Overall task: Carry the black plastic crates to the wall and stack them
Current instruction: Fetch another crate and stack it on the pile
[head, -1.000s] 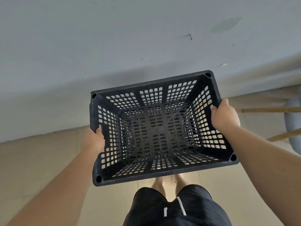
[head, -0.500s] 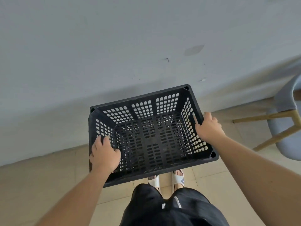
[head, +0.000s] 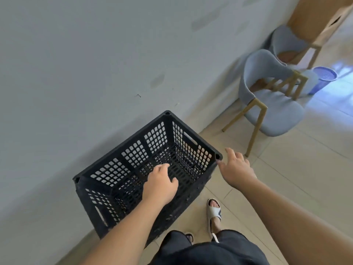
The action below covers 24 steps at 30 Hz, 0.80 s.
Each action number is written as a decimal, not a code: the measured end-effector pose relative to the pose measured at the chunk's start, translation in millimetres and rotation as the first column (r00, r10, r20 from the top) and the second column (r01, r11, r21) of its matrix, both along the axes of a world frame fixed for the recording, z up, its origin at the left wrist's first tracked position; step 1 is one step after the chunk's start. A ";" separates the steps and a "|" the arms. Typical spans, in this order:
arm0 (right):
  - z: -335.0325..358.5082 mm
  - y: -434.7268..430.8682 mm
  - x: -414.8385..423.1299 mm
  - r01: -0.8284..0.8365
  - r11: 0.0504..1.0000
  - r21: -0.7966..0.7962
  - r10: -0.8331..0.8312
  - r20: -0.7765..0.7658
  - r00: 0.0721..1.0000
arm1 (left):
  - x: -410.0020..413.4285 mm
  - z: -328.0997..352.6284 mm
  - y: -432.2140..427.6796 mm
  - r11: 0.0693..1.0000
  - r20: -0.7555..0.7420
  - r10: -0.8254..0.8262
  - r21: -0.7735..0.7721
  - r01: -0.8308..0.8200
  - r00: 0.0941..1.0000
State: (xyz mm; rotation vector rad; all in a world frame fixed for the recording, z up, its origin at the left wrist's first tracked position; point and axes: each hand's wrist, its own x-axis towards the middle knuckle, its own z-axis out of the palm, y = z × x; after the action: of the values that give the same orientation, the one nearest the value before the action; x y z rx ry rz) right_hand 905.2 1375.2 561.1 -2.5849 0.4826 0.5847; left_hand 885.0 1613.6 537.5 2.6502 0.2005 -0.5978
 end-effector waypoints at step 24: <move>44.6 -298.2 -391.0 0.825 0.565 0.001 -0.821 0.103 0.561 | -182.9 72.3 -439.0 0.449 0.175 -0.886 0.090 0.889 0.430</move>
State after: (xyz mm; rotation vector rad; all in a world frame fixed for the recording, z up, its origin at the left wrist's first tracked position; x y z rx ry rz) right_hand 514.1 1077.0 605.7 -2.0369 1.5684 0.0980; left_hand 702.1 1174.6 609.7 2.5825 -1.3805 -0.5901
